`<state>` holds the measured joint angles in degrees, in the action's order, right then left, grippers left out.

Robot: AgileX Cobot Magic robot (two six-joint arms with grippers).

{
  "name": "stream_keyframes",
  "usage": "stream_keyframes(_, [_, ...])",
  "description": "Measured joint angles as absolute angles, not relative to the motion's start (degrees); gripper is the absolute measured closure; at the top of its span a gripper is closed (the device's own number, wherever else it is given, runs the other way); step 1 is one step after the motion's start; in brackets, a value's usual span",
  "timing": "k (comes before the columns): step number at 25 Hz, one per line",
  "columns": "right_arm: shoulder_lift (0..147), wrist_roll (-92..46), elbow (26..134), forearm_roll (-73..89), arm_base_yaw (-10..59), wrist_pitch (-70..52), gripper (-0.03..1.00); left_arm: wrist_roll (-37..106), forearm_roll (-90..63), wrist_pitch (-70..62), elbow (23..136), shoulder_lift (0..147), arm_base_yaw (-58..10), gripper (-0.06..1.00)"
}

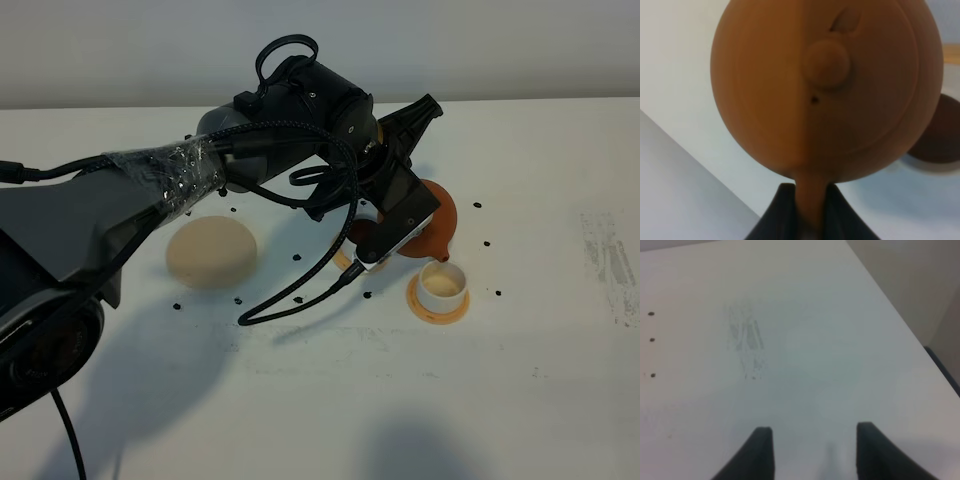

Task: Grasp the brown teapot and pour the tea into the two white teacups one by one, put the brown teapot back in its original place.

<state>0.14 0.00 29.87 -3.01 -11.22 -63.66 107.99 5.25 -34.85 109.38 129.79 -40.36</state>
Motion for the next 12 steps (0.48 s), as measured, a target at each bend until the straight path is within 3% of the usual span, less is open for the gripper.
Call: stream_keyframes(12, [0.1,0.3,29.9,-3.0,-11.2,-63.7,0.57,112.8,8.4,-33.0,109.4,130.5,-41.1,0.86])
